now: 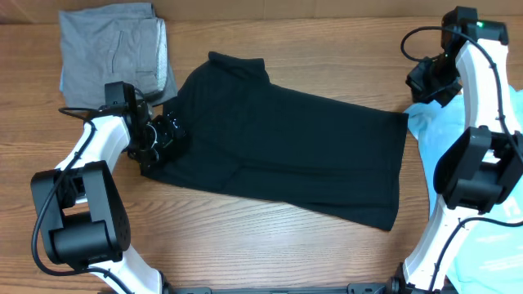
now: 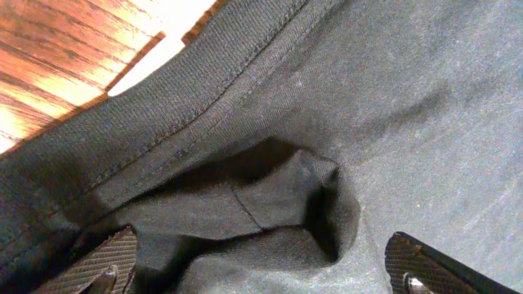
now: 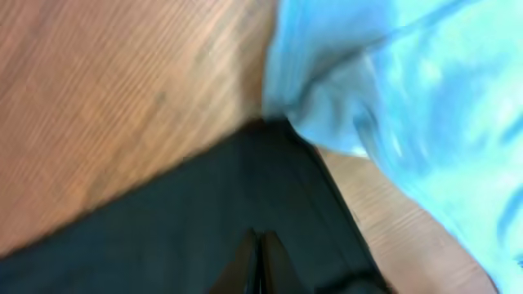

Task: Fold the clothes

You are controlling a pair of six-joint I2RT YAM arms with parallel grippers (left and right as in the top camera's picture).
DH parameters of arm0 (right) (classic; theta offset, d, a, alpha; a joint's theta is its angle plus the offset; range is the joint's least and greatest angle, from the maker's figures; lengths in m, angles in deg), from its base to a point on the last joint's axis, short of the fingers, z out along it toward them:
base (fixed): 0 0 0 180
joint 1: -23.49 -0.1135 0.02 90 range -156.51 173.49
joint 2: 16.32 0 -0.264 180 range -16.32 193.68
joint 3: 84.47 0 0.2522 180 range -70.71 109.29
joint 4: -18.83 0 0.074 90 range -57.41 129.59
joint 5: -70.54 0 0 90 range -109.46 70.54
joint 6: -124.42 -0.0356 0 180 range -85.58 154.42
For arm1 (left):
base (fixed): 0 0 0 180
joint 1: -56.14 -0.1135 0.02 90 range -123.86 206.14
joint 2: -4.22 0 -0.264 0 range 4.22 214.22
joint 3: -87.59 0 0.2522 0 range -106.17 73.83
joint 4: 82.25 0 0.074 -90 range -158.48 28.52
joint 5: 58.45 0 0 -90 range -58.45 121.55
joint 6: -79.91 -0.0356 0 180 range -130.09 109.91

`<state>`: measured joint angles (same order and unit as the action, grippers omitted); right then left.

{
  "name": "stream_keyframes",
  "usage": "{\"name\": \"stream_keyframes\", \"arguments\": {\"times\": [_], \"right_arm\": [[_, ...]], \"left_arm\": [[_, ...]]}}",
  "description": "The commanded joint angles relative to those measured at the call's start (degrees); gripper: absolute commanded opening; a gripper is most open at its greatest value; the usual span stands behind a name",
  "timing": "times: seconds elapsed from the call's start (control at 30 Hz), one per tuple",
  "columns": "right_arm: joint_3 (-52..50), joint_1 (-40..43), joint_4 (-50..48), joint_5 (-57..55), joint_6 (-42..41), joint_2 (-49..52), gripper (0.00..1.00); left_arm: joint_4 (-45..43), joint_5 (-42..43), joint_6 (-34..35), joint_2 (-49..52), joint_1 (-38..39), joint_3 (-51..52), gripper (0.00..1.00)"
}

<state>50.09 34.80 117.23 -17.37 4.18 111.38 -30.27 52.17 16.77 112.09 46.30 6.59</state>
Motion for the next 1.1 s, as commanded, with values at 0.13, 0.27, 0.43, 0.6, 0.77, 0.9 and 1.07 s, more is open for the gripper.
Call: {"name": "stream_keyframes", "arguments": {"times": [0.13,0.27,0.43,0.6,0.77,0.9,1.07], "right_arm": [[-10.99,-1.31,1.64,-0.74,0.28,-0.61,0.04],[-18.14,-2.21,-2.71,-0.48,0.24,-0.61,0.04],[-23.52,-2.73,-6.40,-0.33,0.04,-0.61,0.04],[-26.51,-2.73,-11.47,-0.33,0.07,-0.59,0.04],[-31.91,-2.73,-19.54,2.34,0.04,-0.44,0.04],[-35.36,-2.73,-26.32,3.13,-0.68,0.44,0.04],[-36.83,-2.73,-35.69,7.54,-1.53,3.19,0.04]], "left_arm": [[0.94,-0.02,0.17,0.76,-0.20,-0.85,1.00],[0.96,-0.02,0.17,0.76,-0.20,-0.85,1.00],[0.94,-0.02,0.17,0.76,-0.20,-0.85,1.00],[0.98,0.00,0.17,0.76,-0.20,-0.85,1.00],[1.66,-0.02,0.13,0.76,-0.20,-0.85,1.00],[1.62,0.02,0.20,0.76,-0.20,-0.85,1.00],[1.60,0.70,0.17,0.76,-0.20,-0.85,1.00]]}}
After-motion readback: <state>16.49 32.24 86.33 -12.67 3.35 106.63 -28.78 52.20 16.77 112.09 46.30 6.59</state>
